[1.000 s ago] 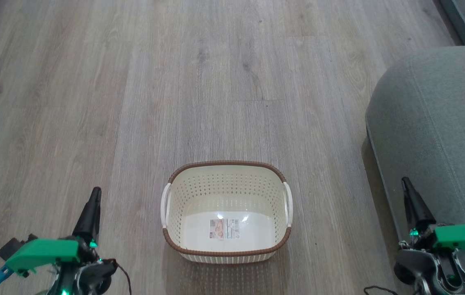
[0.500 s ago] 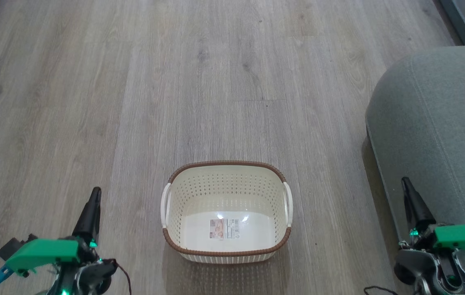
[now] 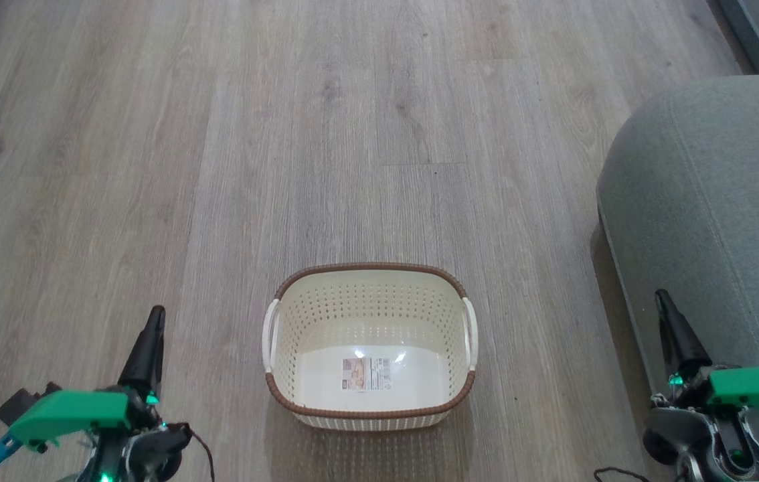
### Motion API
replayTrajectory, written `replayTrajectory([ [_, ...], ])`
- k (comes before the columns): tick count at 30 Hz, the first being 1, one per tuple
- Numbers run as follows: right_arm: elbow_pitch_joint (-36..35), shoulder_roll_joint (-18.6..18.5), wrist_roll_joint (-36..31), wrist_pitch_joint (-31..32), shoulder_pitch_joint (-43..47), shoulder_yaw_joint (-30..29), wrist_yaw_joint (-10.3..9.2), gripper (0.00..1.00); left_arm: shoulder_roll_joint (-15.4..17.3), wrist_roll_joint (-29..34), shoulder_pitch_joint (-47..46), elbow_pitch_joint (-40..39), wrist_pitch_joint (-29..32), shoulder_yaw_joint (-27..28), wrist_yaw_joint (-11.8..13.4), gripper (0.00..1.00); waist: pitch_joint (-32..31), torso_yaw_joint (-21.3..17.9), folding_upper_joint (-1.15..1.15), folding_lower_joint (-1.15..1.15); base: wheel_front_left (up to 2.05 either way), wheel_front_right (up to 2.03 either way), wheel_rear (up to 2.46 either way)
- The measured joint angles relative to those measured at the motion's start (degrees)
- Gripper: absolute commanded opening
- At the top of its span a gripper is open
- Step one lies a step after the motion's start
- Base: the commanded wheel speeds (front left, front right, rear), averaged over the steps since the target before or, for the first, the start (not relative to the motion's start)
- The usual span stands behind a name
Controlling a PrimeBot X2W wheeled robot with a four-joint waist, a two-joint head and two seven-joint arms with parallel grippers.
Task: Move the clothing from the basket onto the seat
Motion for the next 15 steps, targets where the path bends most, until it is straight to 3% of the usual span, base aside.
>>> replayTrajectory([
  [15,0.0,0.0,0.0,0.0,0.0,-0.01,0.0,0.0,0.0,0.0,0.0,0.0,0.0,0.0,0.0,0.0,0.0,0.0,0.0,0.0,0.0,0.0,0.0],
])
